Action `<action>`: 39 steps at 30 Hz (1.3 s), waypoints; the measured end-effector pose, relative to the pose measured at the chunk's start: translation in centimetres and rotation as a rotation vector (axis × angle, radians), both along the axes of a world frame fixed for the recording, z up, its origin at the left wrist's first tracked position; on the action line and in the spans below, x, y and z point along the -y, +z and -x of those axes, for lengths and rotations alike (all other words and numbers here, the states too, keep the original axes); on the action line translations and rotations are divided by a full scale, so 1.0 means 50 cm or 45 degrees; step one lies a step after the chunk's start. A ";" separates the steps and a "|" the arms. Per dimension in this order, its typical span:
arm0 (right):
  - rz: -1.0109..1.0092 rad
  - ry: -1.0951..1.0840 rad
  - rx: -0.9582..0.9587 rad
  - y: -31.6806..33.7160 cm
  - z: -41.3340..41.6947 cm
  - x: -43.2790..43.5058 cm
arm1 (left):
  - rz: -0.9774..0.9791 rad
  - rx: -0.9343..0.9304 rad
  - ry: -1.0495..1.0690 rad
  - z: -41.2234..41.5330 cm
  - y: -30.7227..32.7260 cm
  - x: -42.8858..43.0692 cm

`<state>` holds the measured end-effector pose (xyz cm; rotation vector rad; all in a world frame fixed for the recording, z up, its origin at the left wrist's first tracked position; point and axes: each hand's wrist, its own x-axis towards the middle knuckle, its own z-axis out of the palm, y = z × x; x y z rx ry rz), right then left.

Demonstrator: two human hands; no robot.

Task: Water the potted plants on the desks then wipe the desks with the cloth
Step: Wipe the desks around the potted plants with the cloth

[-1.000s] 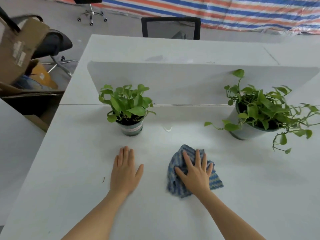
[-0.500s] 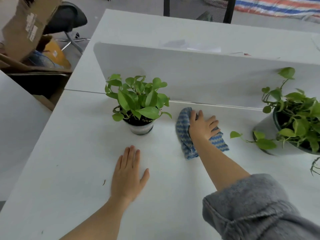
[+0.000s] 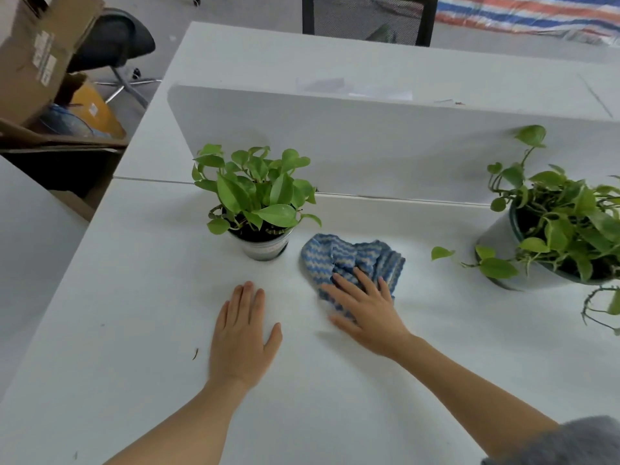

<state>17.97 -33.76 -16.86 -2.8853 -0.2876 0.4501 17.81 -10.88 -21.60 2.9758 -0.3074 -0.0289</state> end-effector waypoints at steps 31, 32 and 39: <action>-0.034 -0.060 0.342 -0.042 0.142 -0.097 | 0.063 -0.190 0.009 0.001 0.045 0.013; -0.071 -0.089 0.429 -0.047 0.163 -0.097 | 0.083 -0.194 0.004 0.002 0.048 0.013; -0.098 -0.488 0.149 0.018 0.286 -0.045 | 0.129 -0.202 -0.017 0.009 0.057 0.006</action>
